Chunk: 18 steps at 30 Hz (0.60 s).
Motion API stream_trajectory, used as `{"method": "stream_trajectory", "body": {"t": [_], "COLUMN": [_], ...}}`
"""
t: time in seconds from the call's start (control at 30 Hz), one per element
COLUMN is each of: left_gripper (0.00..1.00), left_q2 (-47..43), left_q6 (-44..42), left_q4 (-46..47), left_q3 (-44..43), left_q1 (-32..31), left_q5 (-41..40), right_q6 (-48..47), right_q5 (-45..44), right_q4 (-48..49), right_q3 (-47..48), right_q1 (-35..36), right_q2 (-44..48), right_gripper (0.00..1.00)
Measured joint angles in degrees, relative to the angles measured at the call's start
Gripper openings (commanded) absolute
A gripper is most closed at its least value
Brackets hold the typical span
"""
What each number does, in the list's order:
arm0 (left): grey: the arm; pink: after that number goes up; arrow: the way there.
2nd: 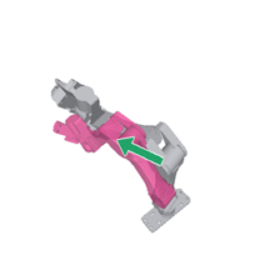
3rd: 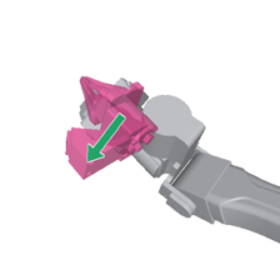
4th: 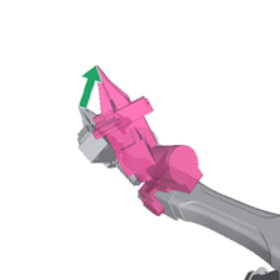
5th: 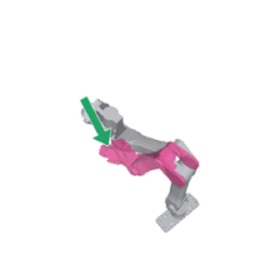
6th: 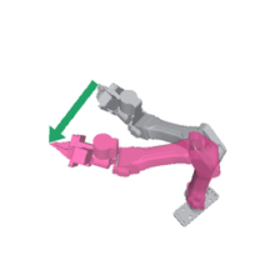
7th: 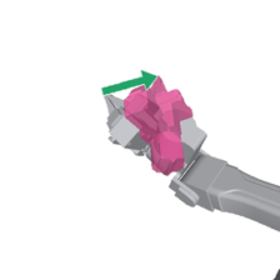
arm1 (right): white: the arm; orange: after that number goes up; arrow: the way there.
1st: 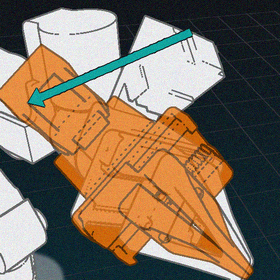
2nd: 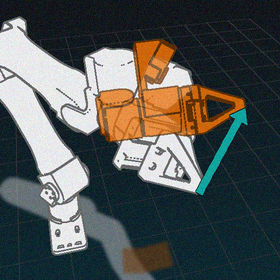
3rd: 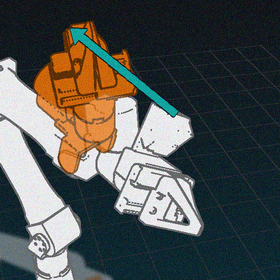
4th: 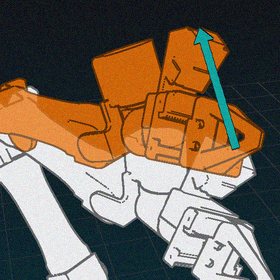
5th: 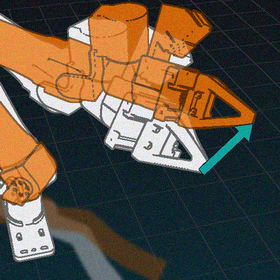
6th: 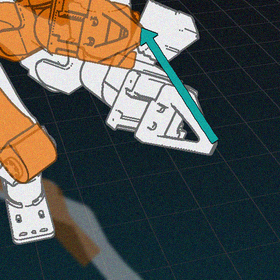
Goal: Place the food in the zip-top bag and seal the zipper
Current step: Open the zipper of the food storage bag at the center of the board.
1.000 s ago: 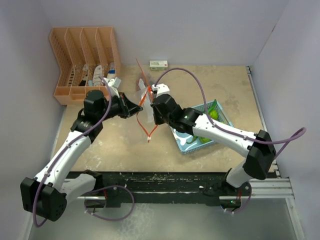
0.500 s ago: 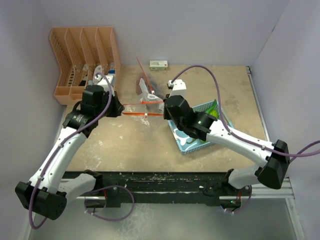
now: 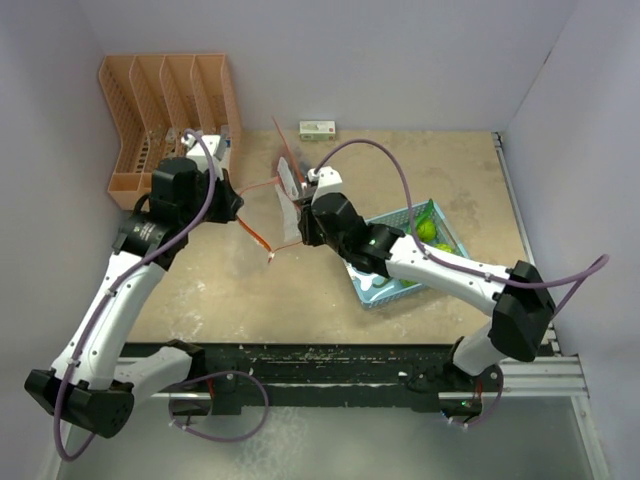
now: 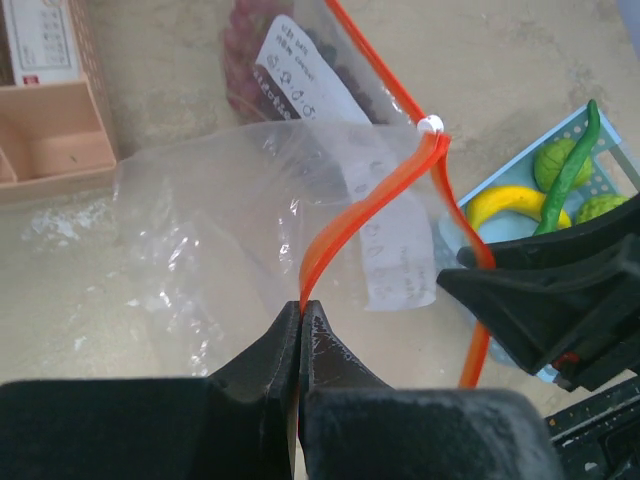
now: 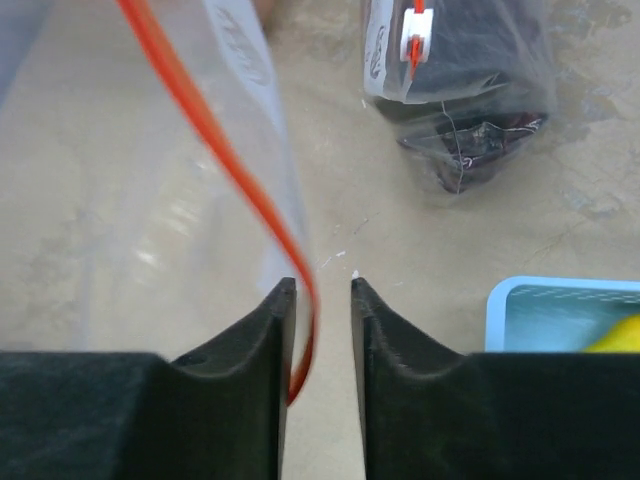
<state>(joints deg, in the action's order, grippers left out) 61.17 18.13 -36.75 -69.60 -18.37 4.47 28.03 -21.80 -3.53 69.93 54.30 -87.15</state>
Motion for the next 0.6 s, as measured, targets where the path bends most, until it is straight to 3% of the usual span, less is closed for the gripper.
{"method": "stream_trajectory", "body": {"t": [0.13,0.23,0.6], "left_gripper": [0.00,0.00,0.00], "left_q2": [0.07,0.46,6.25], "left_q6": [-2.36,-2.99,-2.03], "left_q4": [-2.40,-3.48,1.99], "left_q3": [-3.50,-3.26,8.39], "left_q1": [0.00,0.02,-0.04], "left_q5": [-0.94,-1.51,1.40], "right_q6": [0.42,0.68,2.62], "right_q5": [0.70,-0.28,-4.55], "right_q4": [-0.09,-1.40,-11.34], "right_q3": [0.00,0.24,0.20], "right_q1": [0.00,0.00,-1.36], "right_q2": [-0.96,-0.42,11.82], "right_gripper": [0.66,0.99,1.00]}}
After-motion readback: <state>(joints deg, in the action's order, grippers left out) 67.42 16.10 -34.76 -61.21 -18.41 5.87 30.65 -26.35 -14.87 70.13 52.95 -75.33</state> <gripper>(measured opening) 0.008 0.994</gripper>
